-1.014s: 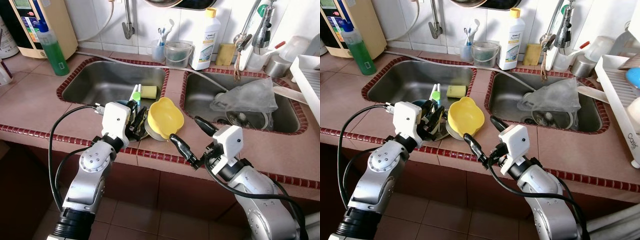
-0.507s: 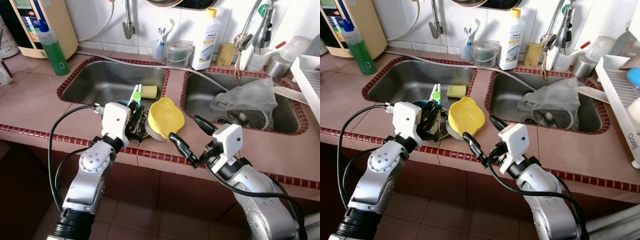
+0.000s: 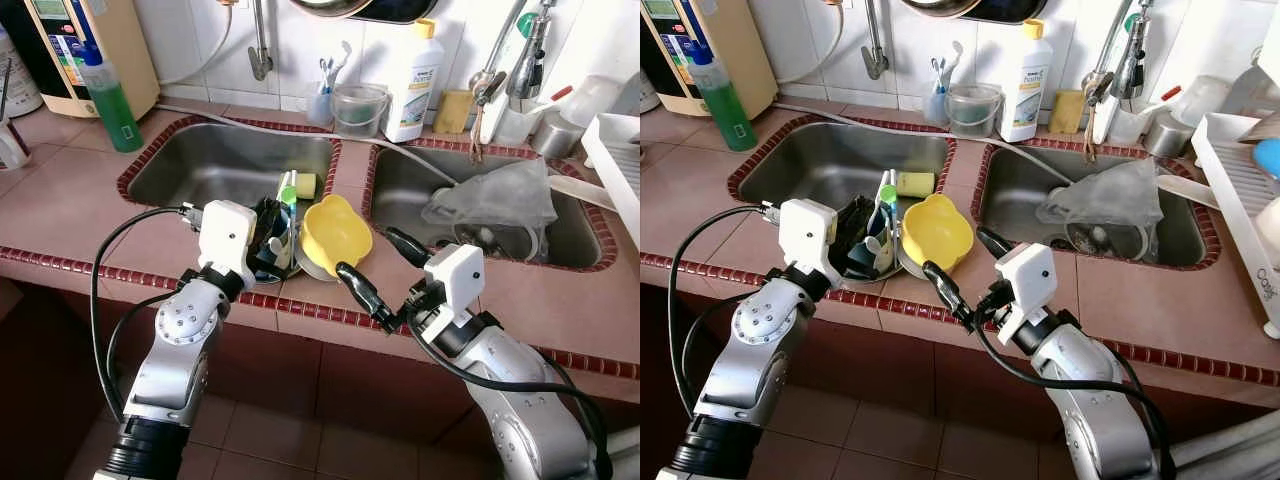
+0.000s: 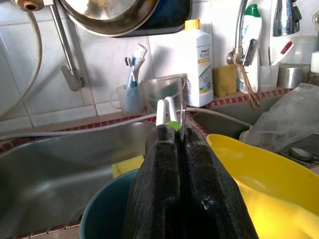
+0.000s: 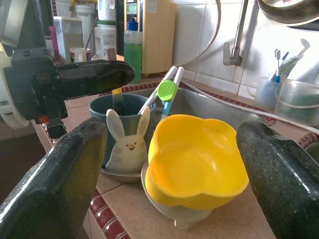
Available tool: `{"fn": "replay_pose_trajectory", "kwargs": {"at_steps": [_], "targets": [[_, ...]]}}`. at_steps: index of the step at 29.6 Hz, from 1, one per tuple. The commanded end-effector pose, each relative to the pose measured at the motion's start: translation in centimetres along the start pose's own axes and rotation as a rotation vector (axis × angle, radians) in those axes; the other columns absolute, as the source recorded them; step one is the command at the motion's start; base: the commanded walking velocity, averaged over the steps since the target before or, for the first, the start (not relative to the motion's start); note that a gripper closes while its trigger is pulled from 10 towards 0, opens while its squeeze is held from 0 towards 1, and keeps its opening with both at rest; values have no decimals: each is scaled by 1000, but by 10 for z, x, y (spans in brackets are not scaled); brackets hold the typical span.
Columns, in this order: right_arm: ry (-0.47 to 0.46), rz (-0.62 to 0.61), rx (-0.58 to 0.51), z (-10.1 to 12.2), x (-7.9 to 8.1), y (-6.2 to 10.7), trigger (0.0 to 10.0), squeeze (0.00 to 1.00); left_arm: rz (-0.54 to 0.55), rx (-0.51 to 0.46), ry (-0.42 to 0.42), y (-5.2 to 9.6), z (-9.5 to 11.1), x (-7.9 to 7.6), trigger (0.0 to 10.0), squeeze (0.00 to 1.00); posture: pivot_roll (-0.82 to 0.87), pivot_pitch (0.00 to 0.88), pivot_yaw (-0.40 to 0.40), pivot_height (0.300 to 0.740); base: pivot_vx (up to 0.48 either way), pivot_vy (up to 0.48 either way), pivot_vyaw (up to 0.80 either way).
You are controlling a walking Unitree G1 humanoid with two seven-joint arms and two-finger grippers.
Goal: Kitchen organization
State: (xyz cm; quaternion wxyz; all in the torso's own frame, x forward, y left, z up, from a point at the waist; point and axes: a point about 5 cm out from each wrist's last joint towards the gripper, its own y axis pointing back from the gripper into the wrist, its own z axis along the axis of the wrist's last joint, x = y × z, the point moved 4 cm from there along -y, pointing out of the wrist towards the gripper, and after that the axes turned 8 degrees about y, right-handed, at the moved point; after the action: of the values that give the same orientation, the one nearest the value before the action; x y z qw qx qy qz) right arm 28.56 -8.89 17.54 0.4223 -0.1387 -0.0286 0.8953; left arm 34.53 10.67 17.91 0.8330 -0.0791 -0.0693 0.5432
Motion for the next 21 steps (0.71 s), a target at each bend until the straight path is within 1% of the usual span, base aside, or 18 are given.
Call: {"fn": "replay_pose_trajectory", "kwargs": {"at_steps": [1,5,6,12,21], "targets": [[8,10,-8,2,1,-2,10000,0,-14,40,12,1,-9,-4,0,0,-78,35,15,740,0,0,0],[9,8,-10,3,1,-2,10000,0,-13,40,9,1,-9,-4,0,0,-78,36,16,740,0,0,0],[10,8,-12,3,1,-2,10000,0,-21,53,-3,0,-10,-5,10000,0,-78,37,16,740,0,0,0],[11,7,-13,4,0,-3,10000,0,-15,50,-3,-2,-8,-3,10000,0,-76,40,12,740,0,0,0],[14,11,-18,5,-2,-6,10000,0,-66,55,-44,-10,-3,-4,10000,0,-70,50,5,740,0,0,0]]}}
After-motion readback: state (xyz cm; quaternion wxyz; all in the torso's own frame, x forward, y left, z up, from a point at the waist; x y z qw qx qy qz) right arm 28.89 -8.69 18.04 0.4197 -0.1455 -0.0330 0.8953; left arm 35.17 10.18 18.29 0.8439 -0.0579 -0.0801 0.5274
